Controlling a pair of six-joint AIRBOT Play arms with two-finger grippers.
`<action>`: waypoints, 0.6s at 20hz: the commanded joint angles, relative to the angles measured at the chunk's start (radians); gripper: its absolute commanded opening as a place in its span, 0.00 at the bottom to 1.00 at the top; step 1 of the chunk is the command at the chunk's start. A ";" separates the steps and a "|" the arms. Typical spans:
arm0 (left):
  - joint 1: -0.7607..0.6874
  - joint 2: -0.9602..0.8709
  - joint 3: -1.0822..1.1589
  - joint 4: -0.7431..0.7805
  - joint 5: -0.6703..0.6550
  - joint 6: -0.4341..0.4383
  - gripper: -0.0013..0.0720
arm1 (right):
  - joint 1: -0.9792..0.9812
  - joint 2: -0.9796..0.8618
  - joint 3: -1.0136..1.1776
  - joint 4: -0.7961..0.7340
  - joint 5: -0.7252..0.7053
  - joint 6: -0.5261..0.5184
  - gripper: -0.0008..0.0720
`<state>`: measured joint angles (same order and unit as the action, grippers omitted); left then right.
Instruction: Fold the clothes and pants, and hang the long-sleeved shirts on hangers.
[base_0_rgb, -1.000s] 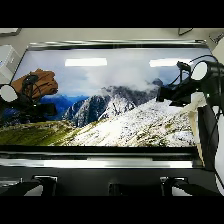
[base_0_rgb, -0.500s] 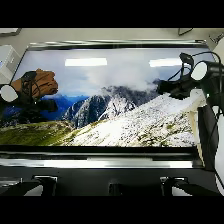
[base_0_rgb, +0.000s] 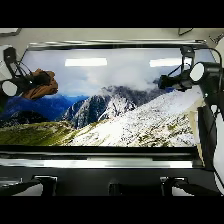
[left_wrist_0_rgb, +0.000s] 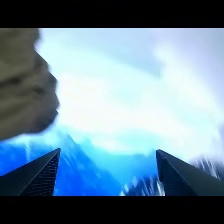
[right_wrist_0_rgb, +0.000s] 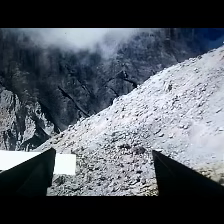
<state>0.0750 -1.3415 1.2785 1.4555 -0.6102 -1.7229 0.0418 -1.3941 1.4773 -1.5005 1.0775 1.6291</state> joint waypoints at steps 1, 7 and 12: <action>0.231 -0.229 0.193 -0.198 -0.187 -0.261 0.99 | 0.000 -0.012 0.000 0.000 -0.011 -0.036 0.94; 0.523 -0.444 0.259 -0.616 -0.401 -0.116 1.00 | 0.000 -0.050 0.000 0.042 0.053 -0.037 0.94; 0.519 -0.528 0.247 -0.669 -0.319 -0.092 1.00 | 0.000 -0.063 0.000 0.069 0.042 -0.036 0.94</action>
<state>0.5789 -1.8099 1.5223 0.8692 -0.9573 -1.8439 0.0418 -1.4498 1.4773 -1.4532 1.1175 1.5936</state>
